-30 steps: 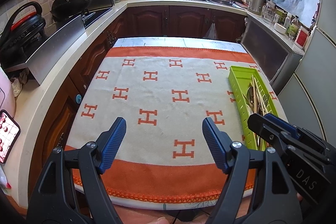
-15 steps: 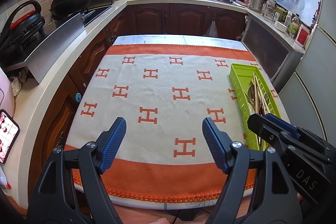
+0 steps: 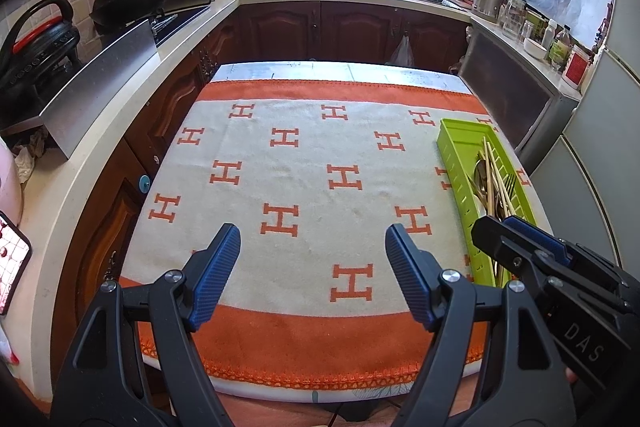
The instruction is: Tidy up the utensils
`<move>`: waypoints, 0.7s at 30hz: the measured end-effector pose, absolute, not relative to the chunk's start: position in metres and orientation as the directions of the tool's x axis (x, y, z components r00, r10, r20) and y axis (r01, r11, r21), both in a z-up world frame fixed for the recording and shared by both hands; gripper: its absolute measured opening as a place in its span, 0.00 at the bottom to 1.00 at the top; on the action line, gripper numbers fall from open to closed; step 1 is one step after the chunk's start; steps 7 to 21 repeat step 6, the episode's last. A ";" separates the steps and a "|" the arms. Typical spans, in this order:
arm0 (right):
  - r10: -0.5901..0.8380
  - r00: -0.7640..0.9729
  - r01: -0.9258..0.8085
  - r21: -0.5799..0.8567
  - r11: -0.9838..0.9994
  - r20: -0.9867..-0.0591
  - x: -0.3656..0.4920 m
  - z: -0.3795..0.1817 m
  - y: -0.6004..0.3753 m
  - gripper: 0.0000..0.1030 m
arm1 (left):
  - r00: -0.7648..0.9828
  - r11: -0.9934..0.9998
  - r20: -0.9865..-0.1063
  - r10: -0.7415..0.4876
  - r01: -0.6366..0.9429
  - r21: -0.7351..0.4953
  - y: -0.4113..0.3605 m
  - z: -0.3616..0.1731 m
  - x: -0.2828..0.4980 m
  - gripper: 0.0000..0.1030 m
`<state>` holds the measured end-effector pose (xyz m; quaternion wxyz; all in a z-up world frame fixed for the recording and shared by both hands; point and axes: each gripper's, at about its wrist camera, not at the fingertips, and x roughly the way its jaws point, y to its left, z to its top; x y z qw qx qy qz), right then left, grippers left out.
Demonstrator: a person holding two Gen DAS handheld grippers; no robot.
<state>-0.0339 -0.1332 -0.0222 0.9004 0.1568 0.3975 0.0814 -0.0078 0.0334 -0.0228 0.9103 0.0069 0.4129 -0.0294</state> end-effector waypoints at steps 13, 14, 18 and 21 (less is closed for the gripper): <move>0.265 0.659 -0.017 0.338 0.941 -0.704 -0.024 -0.025 -0.128 0.34 | 0.655 0.998 -0.754 -0.048 0.059 -0.012 0.035 -0.025 0.000 0.71; 0.265 0.659 -0.017 0.338 0.941 -0.704 -0.024 -0.025 -0.128 0.34 | 0.655 0.998 -0.754 -0.048 0.059 -0.012 0.035 -0.025 0.000 0.71; 0.265 0.659 -0.017 0.338 0.941 -0.704 -0.024 -0.025 -0.128 0.34 | 0.655 0.998 -0.754 -0.048 0.059 -0.012 0.035 -0.025 0.000 0.71; 0.265 0.659 -0.017 0.338 0.941 -0.704 -0.024 -0.025 -0.128 0.34 | 0.655 0.998 -0.754 -0.048 0.059 -0.012 0.035 -0.025 0.000 0.71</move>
